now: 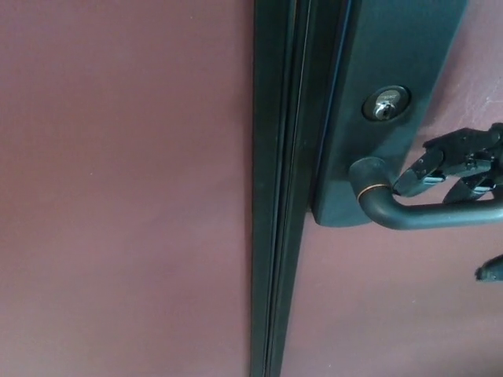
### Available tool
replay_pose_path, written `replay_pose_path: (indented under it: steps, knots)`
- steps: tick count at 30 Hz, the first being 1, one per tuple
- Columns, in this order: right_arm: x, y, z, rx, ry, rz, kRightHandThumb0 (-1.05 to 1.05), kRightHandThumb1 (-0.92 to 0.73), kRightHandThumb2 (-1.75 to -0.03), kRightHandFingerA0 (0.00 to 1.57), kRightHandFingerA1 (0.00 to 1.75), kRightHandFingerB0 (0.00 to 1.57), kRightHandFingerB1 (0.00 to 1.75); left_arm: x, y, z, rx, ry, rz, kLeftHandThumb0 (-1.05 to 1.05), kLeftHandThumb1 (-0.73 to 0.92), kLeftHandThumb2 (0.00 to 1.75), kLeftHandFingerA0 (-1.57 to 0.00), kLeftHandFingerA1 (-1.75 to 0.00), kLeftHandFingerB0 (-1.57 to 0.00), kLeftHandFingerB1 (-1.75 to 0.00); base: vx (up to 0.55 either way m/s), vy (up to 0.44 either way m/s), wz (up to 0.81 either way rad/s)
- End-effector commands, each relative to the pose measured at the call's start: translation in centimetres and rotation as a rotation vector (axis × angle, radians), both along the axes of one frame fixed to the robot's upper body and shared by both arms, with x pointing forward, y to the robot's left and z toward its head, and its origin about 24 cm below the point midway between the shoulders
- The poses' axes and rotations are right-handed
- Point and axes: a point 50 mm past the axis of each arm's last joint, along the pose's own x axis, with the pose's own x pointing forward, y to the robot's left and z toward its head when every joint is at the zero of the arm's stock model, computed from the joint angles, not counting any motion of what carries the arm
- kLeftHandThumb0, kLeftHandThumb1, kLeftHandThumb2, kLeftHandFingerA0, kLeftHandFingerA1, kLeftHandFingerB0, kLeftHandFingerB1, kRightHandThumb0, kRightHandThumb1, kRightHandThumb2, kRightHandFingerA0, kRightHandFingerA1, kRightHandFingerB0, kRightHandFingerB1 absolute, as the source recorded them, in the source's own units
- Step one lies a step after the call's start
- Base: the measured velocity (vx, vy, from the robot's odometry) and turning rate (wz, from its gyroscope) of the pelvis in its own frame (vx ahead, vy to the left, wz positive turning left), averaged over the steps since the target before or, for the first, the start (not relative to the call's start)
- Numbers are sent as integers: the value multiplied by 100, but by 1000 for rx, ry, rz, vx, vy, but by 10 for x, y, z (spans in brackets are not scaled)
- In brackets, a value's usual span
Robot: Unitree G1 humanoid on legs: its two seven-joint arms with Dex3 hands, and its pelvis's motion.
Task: The robot walks towards the door handle and put its right hand on it and twist the handle
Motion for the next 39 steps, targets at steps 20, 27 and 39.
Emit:
replay_pose_path:
  steps: [20, 27, 39]
  knots:
    - [20, 15, -28, -189, 89, 10, -59, -45, -80, 42, 53, 31, 45, -8, 3, 0, 2, 21, 7, -25, 53, 56, -77, -68, -61, -63, 0, 0, 0]
    - [19, 26, -37, -228, 97, 29, -53, -43, -82, 43, 55, 29, 46, -11, 3, -1, -5, 24, 7, -26, 53, 56, -77, -67, -62, -63, 0, 0, 0]
    - [23, 34, -64, -284, 140, 47, -52, -46, -74, 47, 51, 41, 47, -9, 1, -1, -4, 22, 7, -25, 53, 56, -78, -68, -62, -63, 0, 0, 0]
